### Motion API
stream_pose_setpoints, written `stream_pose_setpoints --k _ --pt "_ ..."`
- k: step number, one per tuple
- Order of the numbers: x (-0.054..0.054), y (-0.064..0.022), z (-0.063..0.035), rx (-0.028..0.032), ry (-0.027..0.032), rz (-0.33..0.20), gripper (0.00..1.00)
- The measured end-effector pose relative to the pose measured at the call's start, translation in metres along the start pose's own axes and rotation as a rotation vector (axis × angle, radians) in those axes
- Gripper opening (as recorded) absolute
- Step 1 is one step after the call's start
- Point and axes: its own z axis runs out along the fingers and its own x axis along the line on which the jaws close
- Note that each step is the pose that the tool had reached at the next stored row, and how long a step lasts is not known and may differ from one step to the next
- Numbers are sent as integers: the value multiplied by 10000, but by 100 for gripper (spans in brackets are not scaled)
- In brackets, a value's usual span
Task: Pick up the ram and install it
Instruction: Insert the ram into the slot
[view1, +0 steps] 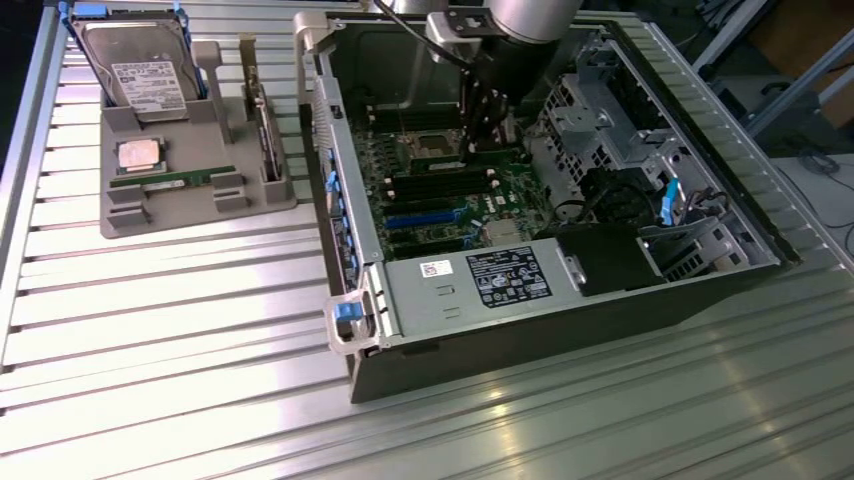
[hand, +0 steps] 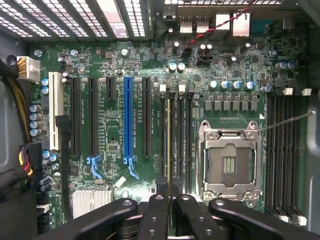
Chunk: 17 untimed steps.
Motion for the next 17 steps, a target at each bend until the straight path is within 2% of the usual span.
stream_pose_setpoints --k 5,9,17 --pt "3 62 152 0 9 9 12" --pt "3 72 259 0 10 9 12" --pt "36 59 303 0 9 1 12"
